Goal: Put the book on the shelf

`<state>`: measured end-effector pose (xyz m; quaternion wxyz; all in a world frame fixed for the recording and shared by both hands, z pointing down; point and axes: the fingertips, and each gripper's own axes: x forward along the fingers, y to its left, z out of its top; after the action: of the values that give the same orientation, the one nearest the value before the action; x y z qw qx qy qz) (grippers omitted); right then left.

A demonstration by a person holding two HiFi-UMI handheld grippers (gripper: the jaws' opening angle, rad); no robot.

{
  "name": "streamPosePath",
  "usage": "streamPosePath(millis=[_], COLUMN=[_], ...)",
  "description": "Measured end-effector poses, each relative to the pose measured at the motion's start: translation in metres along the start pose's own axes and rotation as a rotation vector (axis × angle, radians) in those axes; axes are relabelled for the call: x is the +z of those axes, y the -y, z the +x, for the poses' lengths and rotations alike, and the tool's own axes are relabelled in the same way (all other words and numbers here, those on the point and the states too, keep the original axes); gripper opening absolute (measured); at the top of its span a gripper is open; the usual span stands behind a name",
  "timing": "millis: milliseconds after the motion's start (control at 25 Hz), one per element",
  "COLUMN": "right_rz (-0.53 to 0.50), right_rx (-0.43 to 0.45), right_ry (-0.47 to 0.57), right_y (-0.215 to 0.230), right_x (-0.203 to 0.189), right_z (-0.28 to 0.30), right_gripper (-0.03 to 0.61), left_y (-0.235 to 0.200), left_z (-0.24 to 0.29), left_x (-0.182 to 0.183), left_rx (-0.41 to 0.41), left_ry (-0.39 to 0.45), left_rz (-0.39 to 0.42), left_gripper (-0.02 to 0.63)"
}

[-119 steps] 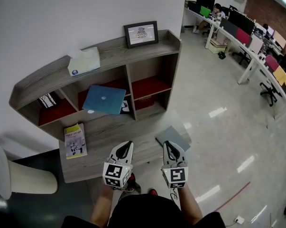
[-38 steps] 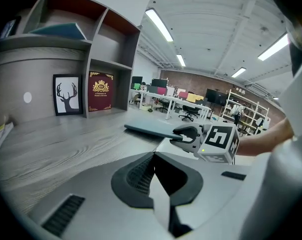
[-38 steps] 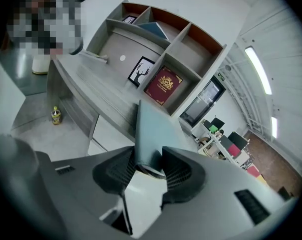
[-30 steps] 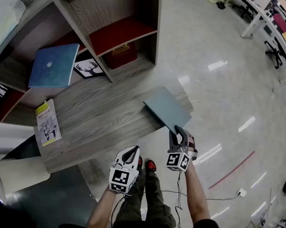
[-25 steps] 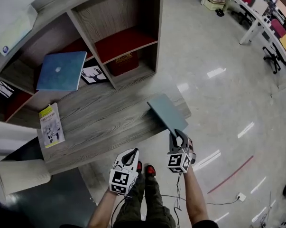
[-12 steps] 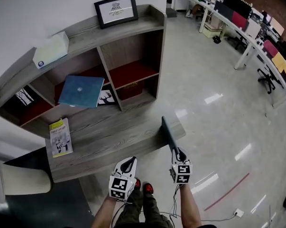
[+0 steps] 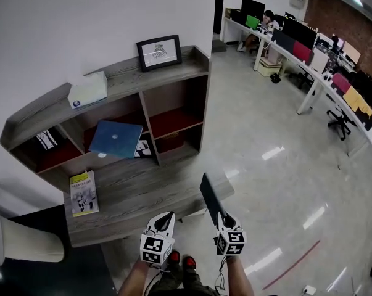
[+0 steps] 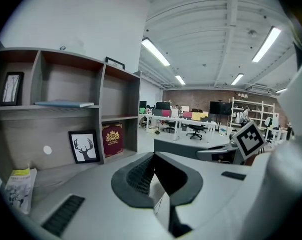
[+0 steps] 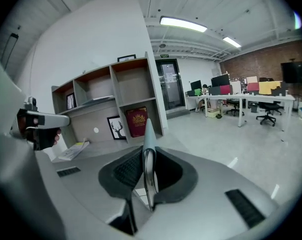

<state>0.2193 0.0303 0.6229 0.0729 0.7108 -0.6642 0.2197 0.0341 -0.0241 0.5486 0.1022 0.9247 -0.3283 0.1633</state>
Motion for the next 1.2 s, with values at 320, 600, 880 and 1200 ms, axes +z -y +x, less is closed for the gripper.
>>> streamPosePath(millis=[320,600,880,1200], right_rz=[-0.029,-0.066,-0.100,-0.152], right_rx=[0.058,0.070,0.061,0.053], right_ry=[0.129,0.252,0.335,0.415], right_y=[-0.031,-0.053,-0.076,-0.093], right_x=[0.059,0.120,0.156,0.199], right_z=[-0.027,-0.035,-0.030,-0.014], right_gripper=[0.071,0.071,0.071,0.071], left_y=[-0.009,-0.028,-0.056,-0.084], left_z=[-0.016,-0.015,-0.011,-0.005], left_x=[0.021,0.041,0.064,0.080], left_rx=[0.017,0.008,-0.016,-0.039], left_ry=[0.032,0.074,0.113,0.142], left_rz=[0.002,0.009,0.037,0.061], left_gripper=[0.006,0.006,0.006,0.006])
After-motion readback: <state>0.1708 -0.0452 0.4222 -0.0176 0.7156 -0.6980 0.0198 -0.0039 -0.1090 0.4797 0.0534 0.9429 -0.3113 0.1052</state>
